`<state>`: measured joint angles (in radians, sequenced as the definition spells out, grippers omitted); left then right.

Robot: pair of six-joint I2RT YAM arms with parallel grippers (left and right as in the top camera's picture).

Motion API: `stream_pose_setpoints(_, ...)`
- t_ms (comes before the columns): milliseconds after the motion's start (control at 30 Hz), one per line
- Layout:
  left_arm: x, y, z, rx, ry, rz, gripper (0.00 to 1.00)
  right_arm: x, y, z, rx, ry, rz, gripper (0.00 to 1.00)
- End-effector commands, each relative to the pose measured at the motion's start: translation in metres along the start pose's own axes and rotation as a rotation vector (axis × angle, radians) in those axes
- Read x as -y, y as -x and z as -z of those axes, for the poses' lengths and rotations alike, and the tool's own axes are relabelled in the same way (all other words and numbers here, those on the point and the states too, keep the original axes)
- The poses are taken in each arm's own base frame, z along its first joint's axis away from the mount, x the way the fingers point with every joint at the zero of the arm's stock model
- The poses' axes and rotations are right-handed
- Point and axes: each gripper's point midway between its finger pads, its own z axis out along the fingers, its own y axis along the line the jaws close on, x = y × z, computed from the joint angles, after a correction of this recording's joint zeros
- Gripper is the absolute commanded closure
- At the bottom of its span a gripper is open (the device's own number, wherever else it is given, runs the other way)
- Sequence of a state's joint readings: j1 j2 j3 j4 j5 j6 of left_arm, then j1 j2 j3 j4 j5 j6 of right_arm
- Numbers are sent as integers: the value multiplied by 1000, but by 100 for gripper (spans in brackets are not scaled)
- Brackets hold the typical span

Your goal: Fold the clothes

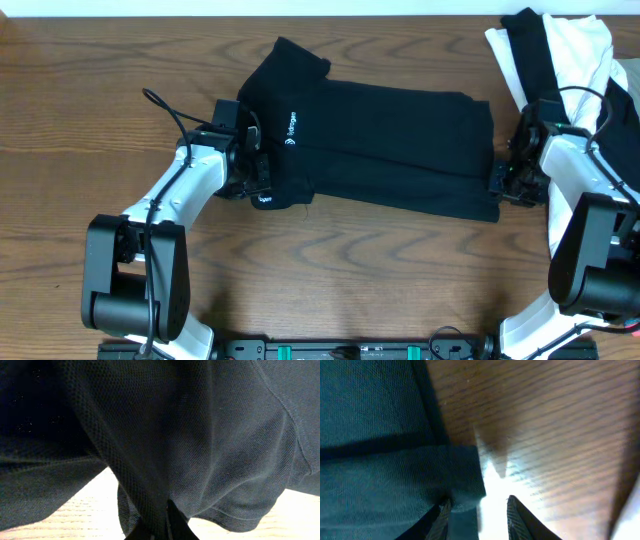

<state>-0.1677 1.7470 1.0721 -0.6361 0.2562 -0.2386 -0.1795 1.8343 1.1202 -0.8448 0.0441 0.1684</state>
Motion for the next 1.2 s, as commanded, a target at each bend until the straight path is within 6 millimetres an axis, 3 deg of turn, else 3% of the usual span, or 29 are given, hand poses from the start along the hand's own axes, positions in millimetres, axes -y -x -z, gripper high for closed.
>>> stream_pose_setpoints(0,-2,-4,-4,-20,5,-4,94,-3,-6,-9,-12,41,-21,64)
stream_pose_setpoints(233,-2,-4,-4,-19,5,-4,94,-10,-7,-14,-3,79,-5,70)
stream_pose_setpoints(500,-2,-4,-4,-20,5,-4,94,-10,-7,-14,-4,79,-6,99)
stream_pose_setpoints(733,0,0,2,-4,0,-20,94,-13,-3,-4,-4,98,-6,99)
stream_pose_setpoints(867,11,15,31,75,-24,-39,94,-15,12,32,36,110,-5,99)
stream_pose_setpoints(967,24,29,70,190,-58,-68,94,-16,27,76,103,122,2,99)
stream_pose_setpoints(1167,40,50,180,513,-133,-101,93,-11,45,172,282,142,12,99)
